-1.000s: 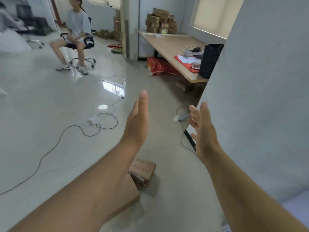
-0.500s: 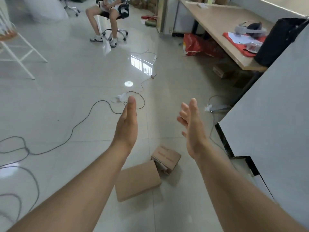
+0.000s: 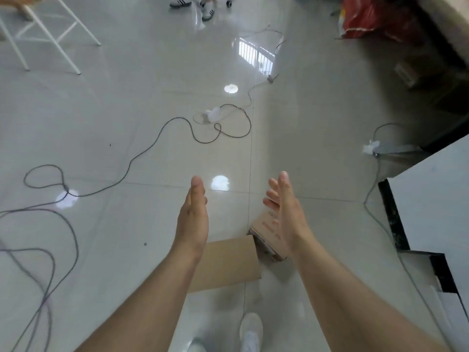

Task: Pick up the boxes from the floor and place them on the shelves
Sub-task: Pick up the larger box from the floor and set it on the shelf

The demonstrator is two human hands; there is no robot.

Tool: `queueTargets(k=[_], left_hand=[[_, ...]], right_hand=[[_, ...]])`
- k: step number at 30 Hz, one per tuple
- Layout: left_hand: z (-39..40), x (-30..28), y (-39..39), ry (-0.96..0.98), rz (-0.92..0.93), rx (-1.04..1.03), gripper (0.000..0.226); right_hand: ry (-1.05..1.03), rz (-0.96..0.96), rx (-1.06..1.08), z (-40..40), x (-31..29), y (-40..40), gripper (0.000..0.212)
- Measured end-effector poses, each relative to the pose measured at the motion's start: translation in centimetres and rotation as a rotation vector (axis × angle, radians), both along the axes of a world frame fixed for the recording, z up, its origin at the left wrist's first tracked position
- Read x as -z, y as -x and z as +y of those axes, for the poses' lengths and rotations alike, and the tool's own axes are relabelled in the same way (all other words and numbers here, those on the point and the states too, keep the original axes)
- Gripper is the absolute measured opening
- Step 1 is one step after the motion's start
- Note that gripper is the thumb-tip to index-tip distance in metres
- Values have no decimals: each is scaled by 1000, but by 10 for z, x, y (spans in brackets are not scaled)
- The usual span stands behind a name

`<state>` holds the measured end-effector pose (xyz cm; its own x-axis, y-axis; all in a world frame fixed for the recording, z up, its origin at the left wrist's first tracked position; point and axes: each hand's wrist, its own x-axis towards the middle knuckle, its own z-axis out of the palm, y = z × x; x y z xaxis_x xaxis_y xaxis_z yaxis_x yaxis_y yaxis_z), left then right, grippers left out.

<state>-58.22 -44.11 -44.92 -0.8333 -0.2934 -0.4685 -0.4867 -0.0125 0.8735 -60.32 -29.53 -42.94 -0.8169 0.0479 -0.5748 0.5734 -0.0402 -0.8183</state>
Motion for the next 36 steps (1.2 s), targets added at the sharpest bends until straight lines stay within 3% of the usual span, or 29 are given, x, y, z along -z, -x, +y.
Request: queueTargets(k=[6, 10, 13, 18, 22, 24, 26, 28, 31, 35, 36], left_hand=[[-12, 107, 12, 10, -141, -27, 70], [-19, 190, 18, -2, -230, -31, 89], [-16, 248, 14, -41, -290, -32, 87], [-19, 341, 7, -19, -398, -48, 110], [-30, 393, 7, 10, -419, -38, 92], [-40, 414, 9, 65, -402, -34, 77], [-54, 439, 11, 177, -400, -11, 70], [-70, 464, 12, 324, -438, -8, 73], [-93, 499, 13, 443, -650, -83, 81], [-110, 536, 8, 122, -753, -207, 97], [-109, 539, 9, 114, -742, -230, 97]], right_hand=[[-49, -189, -3, -7, 109, 28, 65], [-119, -283, -36, -17, 192, 40, 63], [-169, -330, -62, -24, 256, 40, 59], [-298, -442, -94, -35, 350, 41, 70], [-287, -524, -64, -37, 405, 37, 63], [-323, -521, -54, -38, 428, 41, 52], [-439, -469, -127, -36, 450, 48, 57], [-562, -426, -199, -31, 471, 53, 63], [-639, -460, -227, -18, 503, 56, 73], [-635, -498, -296, -8, 533, 55, 65], [-649, -485, -292, -8, 537, 54, 66]])
